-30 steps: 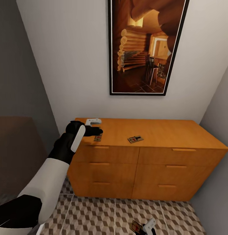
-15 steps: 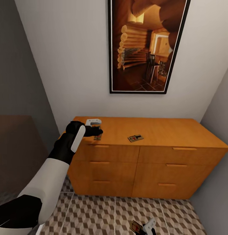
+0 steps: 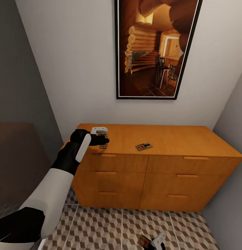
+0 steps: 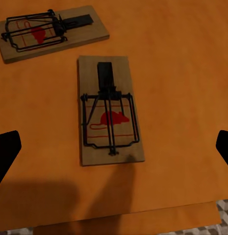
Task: Take the four mousetraps from the cabinet in the bathroom and place them on the bathroom floor. Make sure all four end up on the same floor surface, and ensure that at least two of them are either under or directly next to the same bathroom sink.
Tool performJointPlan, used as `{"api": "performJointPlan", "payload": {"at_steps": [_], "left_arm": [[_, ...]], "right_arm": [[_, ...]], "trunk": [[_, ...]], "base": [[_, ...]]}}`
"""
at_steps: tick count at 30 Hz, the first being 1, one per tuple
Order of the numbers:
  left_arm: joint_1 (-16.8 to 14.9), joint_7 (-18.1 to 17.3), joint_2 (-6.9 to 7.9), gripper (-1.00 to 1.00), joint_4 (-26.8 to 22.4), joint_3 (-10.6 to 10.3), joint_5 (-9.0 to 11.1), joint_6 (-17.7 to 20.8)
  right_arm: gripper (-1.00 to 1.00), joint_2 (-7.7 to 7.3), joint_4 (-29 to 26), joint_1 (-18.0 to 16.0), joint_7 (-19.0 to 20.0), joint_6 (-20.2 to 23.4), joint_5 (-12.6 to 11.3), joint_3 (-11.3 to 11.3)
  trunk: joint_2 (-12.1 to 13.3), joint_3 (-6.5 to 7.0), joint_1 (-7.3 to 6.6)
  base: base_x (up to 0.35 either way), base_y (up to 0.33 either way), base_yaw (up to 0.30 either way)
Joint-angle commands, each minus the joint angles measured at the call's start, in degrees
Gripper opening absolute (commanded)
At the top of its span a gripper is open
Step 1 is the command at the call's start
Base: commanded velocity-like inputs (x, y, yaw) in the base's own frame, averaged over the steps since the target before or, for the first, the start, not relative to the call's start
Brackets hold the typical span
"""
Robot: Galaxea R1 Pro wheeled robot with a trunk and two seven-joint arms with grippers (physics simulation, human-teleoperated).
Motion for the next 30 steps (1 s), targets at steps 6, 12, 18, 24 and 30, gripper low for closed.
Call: {"api": "performJointPlan", "payload": {"at_steps": [6,12,18,24,30], "left_arm": [[0.0,0.7,-0.12,1.00,0.0,-0.2,0.4,0.2],[0.0,0.8,-0.24,1.00,0.6,-1.2,0.2,0.1],[0.0,0.9,-0.26,1.00,0.9,-6.0,-0.4,0.1],[0.0,0.9,-0.36,1.00,0.8,-7.4,-0.9,0.1],[0.0,0.9,-0.43,1.00,0.7,-7.8,-1.4,0.1]], "right_arm": [[-1.00,-0.01,0.0,0.0,0.2,-0.1,0.2,-0.4],[-1.00,-0.01,0.0,0.0,0.2,-0.1,0.2,-0.3],[-1.00,-0.01,0.0,0.0,0.2,-0.1,0.2,-0.3],[-1.00,-0.01,0.0,0.0,0.2,-0.1,0.2,-0.3],[-1.00,-0.01,0.0,0.0,0.2,-0.1,0.2,-0.3]], "trunk": [[0.0,-0.06,0.00],[0.0,-0.06,0.00],[0.0,-0.06,0.00],[0.0,-0.06,0.00],[0.0,-0.06,0.00]], "base": [[0.000,0.000,0.000],[0.000,0.000,0.000],[0.000,0.000,0.000],[0.000,0.000,0.000],[0.000,0.000,0.000]]}}
